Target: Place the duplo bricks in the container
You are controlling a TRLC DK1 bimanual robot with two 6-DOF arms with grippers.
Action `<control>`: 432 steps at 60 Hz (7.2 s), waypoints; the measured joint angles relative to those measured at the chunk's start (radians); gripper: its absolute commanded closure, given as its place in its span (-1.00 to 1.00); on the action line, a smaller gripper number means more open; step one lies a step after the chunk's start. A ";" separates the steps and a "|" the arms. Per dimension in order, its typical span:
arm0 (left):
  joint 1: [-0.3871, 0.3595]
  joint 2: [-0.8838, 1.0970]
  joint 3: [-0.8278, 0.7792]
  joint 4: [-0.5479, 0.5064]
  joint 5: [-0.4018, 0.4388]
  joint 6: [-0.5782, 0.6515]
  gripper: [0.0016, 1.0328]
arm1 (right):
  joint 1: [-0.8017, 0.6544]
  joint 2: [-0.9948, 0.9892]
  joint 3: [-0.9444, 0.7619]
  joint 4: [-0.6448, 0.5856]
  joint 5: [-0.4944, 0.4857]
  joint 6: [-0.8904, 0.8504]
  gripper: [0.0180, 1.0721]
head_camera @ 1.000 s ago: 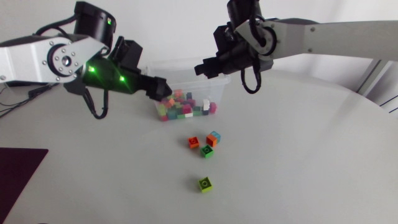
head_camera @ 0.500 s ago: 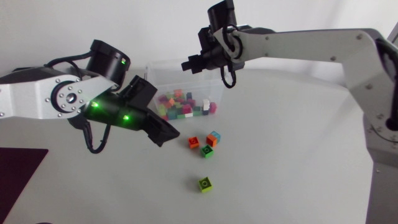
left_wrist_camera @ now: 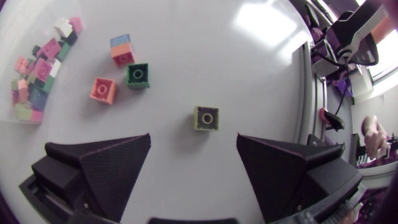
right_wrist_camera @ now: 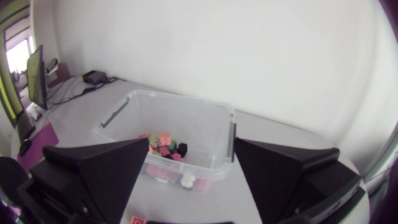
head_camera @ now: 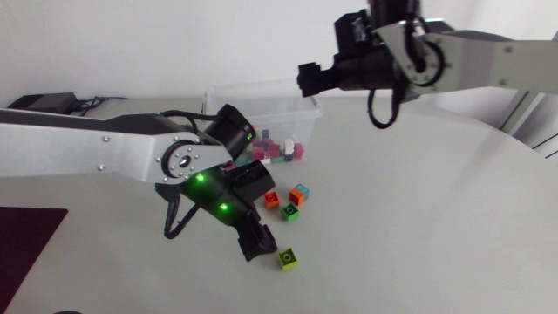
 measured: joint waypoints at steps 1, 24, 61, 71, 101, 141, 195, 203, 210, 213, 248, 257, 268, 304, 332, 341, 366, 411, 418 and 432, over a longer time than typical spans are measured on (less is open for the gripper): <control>-0.006 0.009 0.008 -0.008 0.000 0.002 -0.85 | -0.009 -0.014 -0.019 0.001 -0.006 0.000 -0.93; -0.115 0.199 0.181 -0.157 -0.086 0.002 -0.76 | -0.166 -0.239 -0.357 0.002 -0.093 -0.004 -0.93; -0.156 0.404 0.313 -0.163 -0.215 -0.039 0.20 | -0.110 -0.366 -0.606 0.004 -0.109 -0.031 -0.93; -0.155 0.409 0.317 -0.178 -0.222 -0.039 0.52 | -0.059 -0.249 -0.605 0.038 -0.109 -0.057 -0.93; -0.045 0.142 0.227 -0.158 -0.213 -0.040 0.52 | 0.036 0.128 -0.435 0.059 -0.116 -0.180 -0.93; 0.140 -0.053 0.213 0.131 -0.210 -0.190 0.52 | 0.069 0.336 -0.196 -0.091 -0.096 -0.291 -0.89; 0.278 0.141 0.333 0.544 -0.241 -0.392 0.35 | 0.045 0.275 -0.107 -0.200 -0.098 -0.298 0.41; 0.290 0.216 0.403 0.567 -0.271 -0.404 0.33 | 0.032 0.174 -0.106 -0.235 -0.109 -0.295 0.41; 0.302 0.275 0.476 0.579 -0.288 -0.421 -0.11 | 0.033 0.127 -0.105 -0.268 -0.125 -0.288 0.41; 0.306 0.290 0.492 0.593 -0.313 -0.425 -0.34 | 0.033 0.117 -0.095 -0.280 -0.129 -0.285 0.41; 0.394 -0.028 0.169 0.681 -0.245 -0.378 -0.86 | 0.035 0.124 0.178 -0.240 -0.146 -0.141 0.41; 0.403 -0.132 0.049 0.610 -0.138 -0.283 -0.83 | 0.051 0.182 0.246 -0.176 -0.126 -0.108 0.41; 0.403 -0.158 -0.059 0.510 -0.047 -0.160 -0.80 | 0.082 0.286 0.314 -0.134 -0.100 -0.087 0.41; 0.250 0.059 -0.045 0.290 0.001 0.098 -0.80 | 0.118 0.570 0.583 -0.108 -0.002 -0.053 -0.93; 0.191 0.294 0.239 0.101 -0.054 0.198 -0.66 | 0.032 0.087 0.073 -0.038 -0.088 -0.050 -0.93; 0.183 0.340 0.291 0.048 -0.077 0.221 -0.58 | -0.018 -0.042 -0.118 -0.028 -0.124 -0.051 -0.93; 0.151 0.432 0.364 0.032 -0.126 0.245 -0.34 | -0.050 -0.249 -0.499 -0.016 -0.153 -0.105 -0.92; 0.141 0.519 0.444 0.029 -0.131 0.258 0.58 | 0.141 -0.077 -0.491 -0.133 -0.110 -0.134 -0.91; 0.158 0.494 0.409 0.039 -0.124 0.257 0.58 | 0.161 0.014 -0.378 -0.201 -0.088 -0.134 -0.91; 0.215 0.318 0.259 0.116 -0.091 0.237 0.58 | 0.205 0.190 -0.175 -0.347 -0.061 -0.145 -0.90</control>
